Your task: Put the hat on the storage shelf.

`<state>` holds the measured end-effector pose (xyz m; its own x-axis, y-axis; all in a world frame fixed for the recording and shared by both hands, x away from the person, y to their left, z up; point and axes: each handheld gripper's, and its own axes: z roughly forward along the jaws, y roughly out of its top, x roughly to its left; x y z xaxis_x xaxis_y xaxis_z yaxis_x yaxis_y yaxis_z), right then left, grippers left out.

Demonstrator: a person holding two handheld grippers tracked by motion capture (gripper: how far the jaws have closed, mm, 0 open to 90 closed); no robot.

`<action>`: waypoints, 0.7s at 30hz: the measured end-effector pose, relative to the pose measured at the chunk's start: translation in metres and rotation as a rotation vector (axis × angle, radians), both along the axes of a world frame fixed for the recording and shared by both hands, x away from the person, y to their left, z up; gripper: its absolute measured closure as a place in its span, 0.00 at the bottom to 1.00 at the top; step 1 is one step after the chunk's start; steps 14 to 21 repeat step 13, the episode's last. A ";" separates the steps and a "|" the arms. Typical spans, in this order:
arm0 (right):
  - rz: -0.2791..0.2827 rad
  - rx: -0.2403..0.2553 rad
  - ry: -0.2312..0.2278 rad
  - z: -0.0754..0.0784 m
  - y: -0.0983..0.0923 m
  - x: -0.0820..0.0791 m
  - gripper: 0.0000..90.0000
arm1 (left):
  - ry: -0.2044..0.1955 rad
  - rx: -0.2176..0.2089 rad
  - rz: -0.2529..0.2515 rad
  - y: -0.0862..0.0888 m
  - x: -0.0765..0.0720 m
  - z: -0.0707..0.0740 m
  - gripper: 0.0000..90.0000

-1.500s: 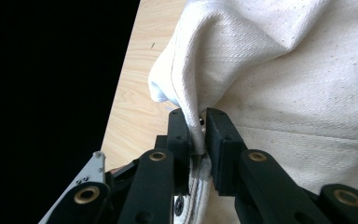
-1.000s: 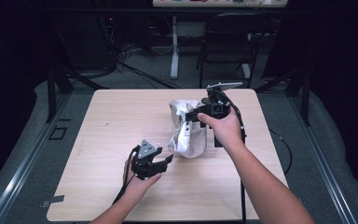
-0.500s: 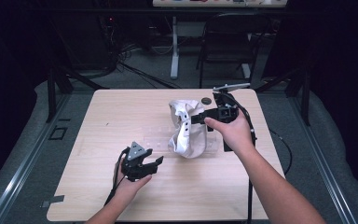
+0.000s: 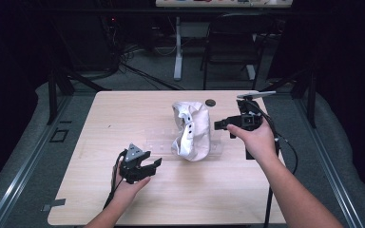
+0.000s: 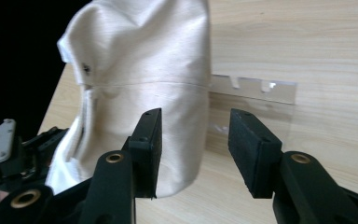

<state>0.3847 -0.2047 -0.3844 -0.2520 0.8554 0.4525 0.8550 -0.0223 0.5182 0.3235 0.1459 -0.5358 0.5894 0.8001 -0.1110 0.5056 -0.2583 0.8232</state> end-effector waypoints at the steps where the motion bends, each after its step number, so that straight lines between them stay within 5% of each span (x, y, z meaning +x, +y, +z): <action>1: -0.003 -0.006 0.000 -0.001 -0.003 0.000 0.61 | 0.000 0.002 -0.001 0.000 0.000 0.000 0.50; 21: -0.039 -0.037 -0.012 -0.006 -0.020 -0.006 0.60 | -0.013 0.001 -0.012 -0.003 -0.001 -0.001 0.49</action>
